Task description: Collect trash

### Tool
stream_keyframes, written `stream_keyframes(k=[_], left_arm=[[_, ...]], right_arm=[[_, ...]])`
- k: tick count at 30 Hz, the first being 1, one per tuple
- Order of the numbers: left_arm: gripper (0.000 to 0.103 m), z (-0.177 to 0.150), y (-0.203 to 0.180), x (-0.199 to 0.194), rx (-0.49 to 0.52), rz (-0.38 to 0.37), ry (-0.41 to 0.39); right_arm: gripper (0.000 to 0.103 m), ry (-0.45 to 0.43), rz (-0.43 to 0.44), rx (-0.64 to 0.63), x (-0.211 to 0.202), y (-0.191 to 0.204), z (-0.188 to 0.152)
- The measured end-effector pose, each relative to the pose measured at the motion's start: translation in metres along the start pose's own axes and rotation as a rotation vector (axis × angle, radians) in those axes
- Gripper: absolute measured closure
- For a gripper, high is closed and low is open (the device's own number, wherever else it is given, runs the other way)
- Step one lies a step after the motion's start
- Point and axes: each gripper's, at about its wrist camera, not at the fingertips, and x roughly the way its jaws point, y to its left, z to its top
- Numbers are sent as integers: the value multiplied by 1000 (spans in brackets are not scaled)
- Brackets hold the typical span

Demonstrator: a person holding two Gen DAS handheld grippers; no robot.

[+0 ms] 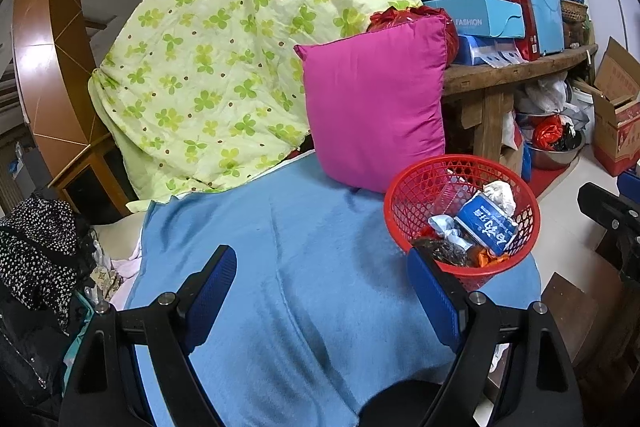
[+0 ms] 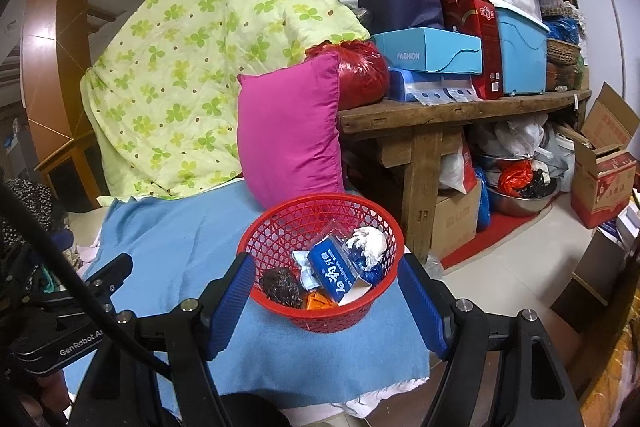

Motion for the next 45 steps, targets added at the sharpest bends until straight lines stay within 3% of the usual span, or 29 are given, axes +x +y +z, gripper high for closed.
stream_keyframes(k=[13, 29, 45], left_arm=[[16, 0, 4, 37, -10, -22, 38], [16, -1, 14, 59, -25, -68, 41], [16, -3, -4, 47, 1, -81, 37]], right_arm=[[26, 31, -12, 22, 39, 1, -3], [26, 20, -73, 13, 53, 12, 4], [26, 30, -52, 34, 43, 3, -10]])
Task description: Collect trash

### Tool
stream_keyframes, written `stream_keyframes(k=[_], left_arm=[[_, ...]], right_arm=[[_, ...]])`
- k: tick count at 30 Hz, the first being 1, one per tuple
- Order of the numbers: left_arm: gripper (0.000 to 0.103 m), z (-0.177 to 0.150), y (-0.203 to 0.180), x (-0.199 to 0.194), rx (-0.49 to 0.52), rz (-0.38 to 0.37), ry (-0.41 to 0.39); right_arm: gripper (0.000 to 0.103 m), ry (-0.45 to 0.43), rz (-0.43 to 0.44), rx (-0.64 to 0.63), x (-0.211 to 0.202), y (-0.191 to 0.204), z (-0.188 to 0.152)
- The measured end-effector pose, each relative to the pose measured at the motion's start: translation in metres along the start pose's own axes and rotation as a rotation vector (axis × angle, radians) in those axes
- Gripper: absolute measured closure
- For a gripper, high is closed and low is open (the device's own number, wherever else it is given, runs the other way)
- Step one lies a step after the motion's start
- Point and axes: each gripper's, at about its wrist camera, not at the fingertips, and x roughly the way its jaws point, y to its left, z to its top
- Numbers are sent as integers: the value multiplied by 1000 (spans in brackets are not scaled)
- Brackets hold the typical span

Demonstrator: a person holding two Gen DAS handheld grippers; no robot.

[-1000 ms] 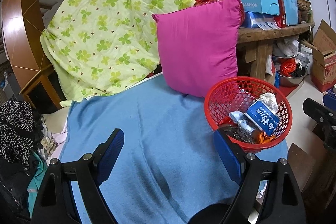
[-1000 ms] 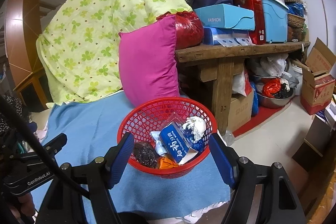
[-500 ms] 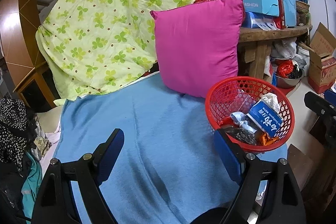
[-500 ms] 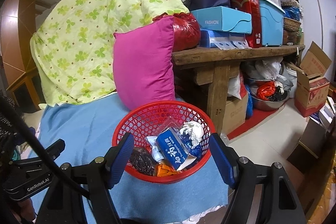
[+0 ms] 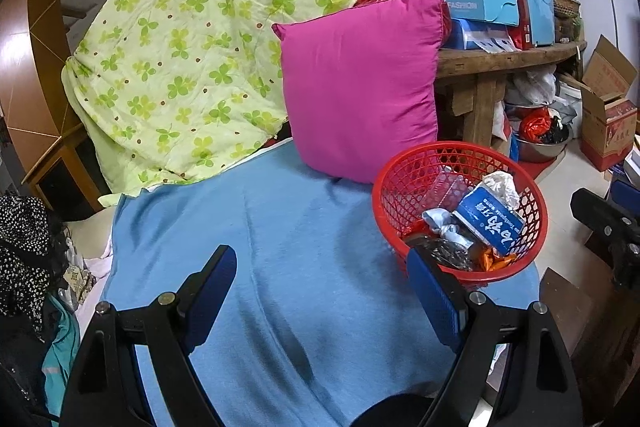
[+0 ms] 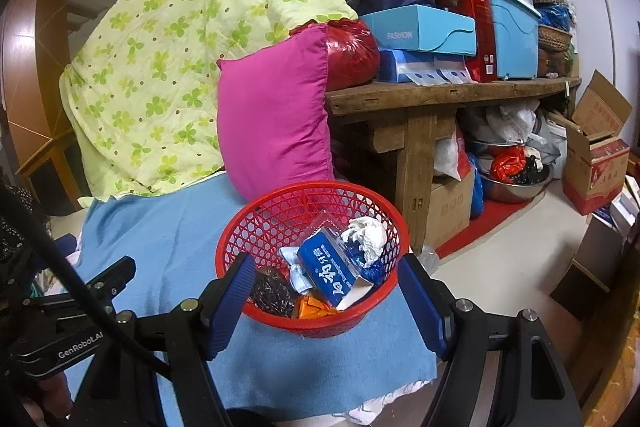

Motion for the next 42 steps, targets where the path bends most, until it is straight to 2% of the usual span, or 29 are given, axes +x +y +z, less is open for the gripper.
stream_keyframes(k=[15, 27, 33, 42], left_arm=[[16, 3, -14, -44, 16, 45, -44], [16, -4, -21, -77, 11, 48, -86], [16, -2, -18, -75, 5, 38, -90], [16, 4, -5, -55, -8, 23, -84]], right_arm=[[26, -49, 61, 19, -36, -12, -4], [26, -95, 79, 6, -73, -17, -11], [26, -101, 69, -2, -76, -17, -9], [26, -77, 53, -20, -55, -4, 3]])
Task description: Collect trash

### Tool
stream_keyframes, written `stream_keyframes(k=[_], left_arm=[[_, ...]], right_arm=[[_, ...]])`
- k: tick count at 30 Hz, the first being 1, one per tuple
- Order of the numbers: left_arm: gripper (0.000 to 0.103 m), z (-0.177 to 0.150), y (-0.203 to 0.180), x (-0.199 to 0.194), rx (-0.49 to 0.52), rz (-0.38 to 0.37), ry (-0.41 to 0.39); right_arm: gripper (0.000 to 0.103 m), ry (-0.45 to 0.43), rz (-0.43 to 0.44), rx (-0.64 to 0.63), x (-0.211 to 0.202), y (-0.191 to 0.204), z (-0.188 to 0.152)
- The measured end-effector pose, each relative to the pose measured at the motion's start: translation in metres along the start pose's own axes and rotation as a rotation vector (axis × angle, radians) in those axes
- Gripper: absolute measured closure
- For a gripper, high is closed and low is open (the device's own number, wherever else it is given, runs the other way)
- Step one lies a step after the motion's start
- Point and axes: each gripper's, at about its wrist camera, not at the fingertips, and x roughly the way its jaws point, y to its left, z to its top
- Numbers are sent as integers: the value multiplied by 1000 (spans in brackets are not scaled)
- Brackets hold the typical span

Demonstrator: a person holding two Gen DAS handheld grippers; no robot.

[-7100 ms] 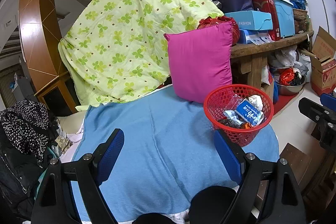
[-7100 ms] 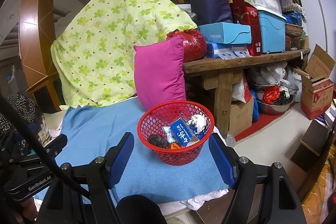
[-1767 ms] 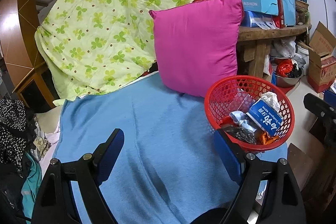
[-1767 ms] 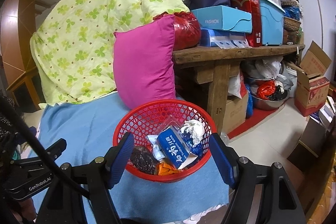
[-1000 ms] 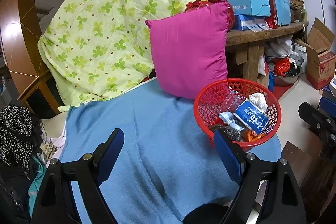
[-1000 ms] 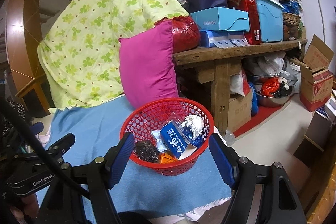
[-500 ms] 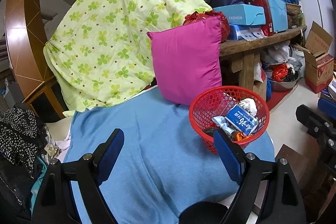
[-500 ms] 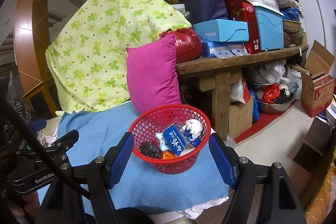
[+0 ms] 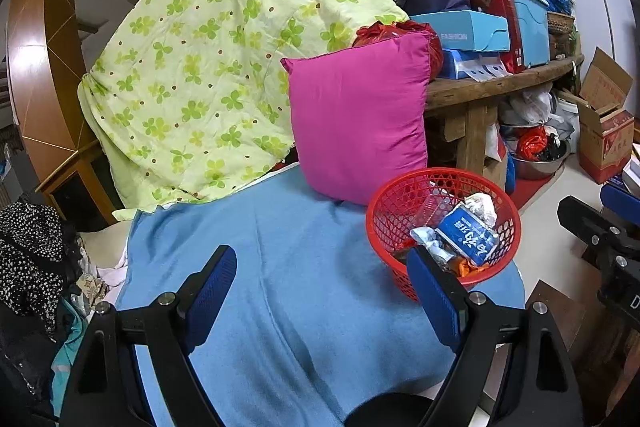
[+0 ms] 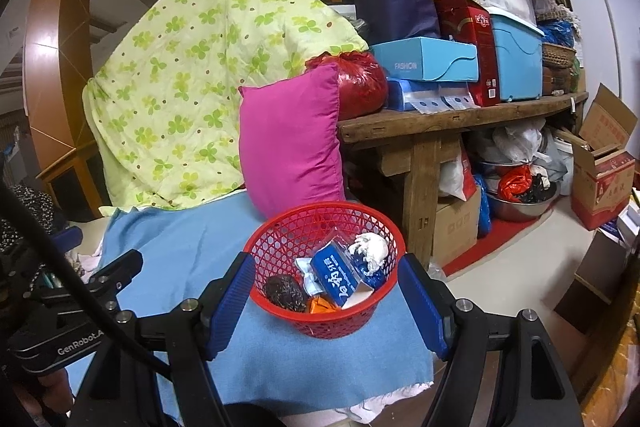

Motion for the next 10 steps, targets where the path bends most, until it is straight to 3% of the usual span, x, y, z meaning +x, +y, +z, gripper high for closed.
stream_keyframes(k=[10], left_arm=[[16, -6, 22, 31, -40, -52, 15]], right_arm=[[26, 35, -40, -18, 34, 14, 7]])
